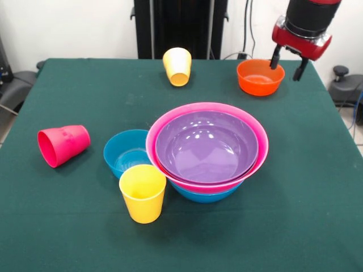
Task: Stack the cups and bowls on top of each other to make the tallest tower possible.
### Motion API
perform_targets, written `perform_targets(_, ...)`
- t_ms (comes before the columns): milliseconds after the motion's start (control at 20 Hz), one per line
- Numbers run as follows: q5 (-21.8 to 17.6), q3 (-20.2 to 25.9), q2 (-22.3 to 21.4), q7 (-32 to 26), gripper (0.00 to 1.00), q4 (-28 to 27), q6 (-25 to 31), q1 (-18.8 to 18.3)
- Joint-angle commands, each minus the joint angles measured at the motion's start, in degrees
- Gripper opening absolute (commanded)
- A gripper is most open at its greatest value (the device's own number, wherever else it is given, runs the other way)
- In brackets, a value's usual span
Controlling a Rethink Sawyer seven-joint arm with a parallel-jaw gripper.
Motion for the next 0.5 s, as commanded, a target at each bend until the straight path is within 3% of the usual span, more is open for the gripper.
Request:
perform_targets(50,2.51,5.80,4.63,10.83,1.00,2.08,-6.44,-0.08)
perform_targets(500,2.87,6.04,10.83,9.59,1.00,0.26,-13.86,-1.27)
